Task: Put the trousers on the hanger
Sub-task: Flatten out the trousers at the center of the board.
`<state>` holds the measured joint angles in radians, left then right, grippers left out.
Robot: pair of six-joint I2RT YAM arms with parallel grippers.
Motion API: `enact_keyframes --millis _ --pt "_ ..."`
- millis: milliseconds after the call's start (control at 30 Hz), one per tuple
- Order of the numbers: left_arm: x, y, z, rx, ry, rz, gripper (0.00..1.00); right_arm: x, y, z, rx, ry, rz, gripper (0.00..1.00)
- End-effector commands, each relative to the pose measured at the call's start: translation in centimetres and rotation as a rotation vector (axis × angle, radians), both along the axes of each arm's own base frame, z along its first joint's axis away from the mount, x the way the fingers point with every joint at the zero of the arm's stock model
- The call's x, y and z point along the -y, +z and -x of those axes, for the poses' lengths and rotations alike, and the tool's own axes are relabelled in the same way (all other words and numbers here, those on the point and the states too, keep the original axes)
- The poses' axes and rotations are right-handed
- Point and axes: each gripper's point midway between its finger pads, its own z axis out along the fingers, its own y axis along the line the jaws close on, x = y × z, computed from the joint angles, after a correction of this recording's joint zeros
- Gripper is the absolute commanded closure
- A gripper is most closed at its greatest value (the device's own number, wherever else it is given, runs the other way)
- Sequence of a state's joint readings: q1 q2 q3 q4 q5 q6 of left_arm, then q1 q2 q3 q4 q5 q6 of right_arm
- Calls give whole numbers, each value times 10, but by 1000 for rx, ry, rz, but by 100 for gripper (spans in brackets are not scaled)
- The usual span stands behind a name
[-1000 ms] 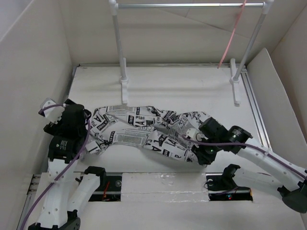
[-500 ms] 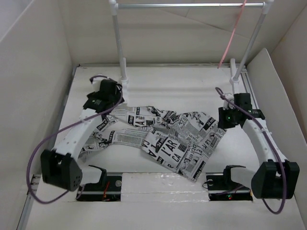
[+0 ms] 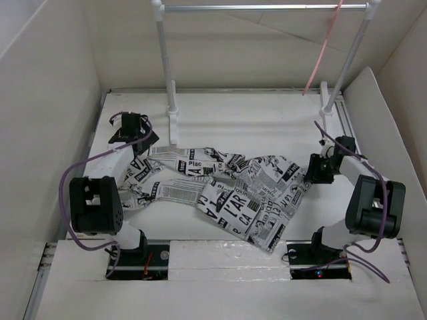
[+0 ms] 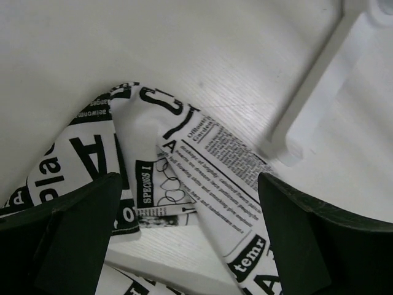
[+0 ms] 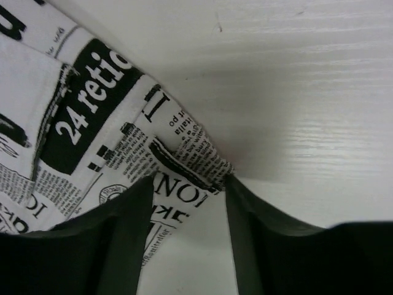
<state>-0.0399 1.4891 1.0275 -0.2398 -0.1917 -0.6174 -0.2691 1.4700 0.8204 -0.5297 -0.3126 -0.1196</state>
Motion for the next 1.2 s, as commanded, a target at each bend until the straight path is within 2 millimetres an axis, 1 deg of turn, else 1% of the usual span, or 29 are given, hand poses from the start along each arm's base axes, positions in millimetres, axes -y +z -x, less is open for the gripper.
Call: enact_keyframes --millis 0,33,67,100,200,233,267,367,400,433,500,533,567,600,633,667,700,733,767,800,833,867,900,933,967,1000,1033,1100,1167 --pt "-2 -18 0 -19 4 70 11 -9 -8 -11 47 -19 -78 52" --pt "-4 -20 1 -26 5 60 11 -12 -12 -9 42 -16 -94 61" --pt "-4 -20 3 -28 4 55 11 -17 -15 -9 35 -11 -125 95" --pt "-6 -21 4 -29 6 48 11 -15 -15 -10 39 -20 -134 100" --pt "-4 -14 9 -13 -4 50 11 0 1 -21 100 -81 -147 100" --pt "-4 -14 11 -16 -11 50 11 8 20 -30 162 -101 -126 100" --pt "-4 -8 13 -7 -12 47 11 28 40 -43 213 -158 -76 100" --pt "-7 -3 19 -8 -8 31 11 68 83 -65 285 -275 56 100" --pt "-9 -2 20 -9 -4 24 11 80 112 -83 349 -291 94 100" --pt "-11 -3 21 -14 -1 12 11 88 121 -92 365 -306 118 100" --pt "-15 -7 24 -31 9 -10 11 106 118 -107 345 -348 159 100" --pt "-15 -11 25 -44 7 -13 11 110 129 -119 369 -346 165 95" --pt "-16 -15 24 -57 7 -15 11 106 113 -125 326 -306 146 63" --pt "-15 -18 23 -65 3 -13 11 97 110 -131 315 -270 124 49" --pt "-13 -27 23 -94 -5 -6 11 92 114 -138 325 -214 127 42" --pt "-9 -28 21 -116 -24 13 13 78 110 -131 288 -132 122 39" --pt "-6 -29 21 -117 -36 23 13 74 110 -131 288 -122 121 39" --pt "-5 -32 23 -130 -41 29 14 69 102 -119 271 -109 115 39" --pt "9 -31 26 -122 -119 25 21 48 128 -108 369 -66 134 40" --pt "17 -31 26 -122 -139 24 21 45 111 -98 328 -65 123 41" --pt "24 -32 30 -134 -172 12 23 37 115 -92 352 -59 123 42" --pt "33 -31 33 -133 -211 10 25 27 133 -80 417 -44 125 44" --pt "43 -28 35 -122 -276 6 31 11 134 -75 442 -6 113 50" --pt "60 -27 40 -122 -337 9 35 -3 116 -60 412 27 82 58" --pt "70 -26 42 -114 -375 3 38 -17 122 -52 447 66 65 70" --pt "78 -21 43 -94 -423 -17 48 -31 114 -42 428 107 38 90" --pt "95 -23 52 -109 -476 -33 54 -39 101 -28 389 149 26 98" --pt "101 -24 60 -131 -505 -81 65 -53 97 -14 388 201 4 100" --pt "108 -27 66 -149 -524 -119 67 -62 88 0 367 247 -15 100"
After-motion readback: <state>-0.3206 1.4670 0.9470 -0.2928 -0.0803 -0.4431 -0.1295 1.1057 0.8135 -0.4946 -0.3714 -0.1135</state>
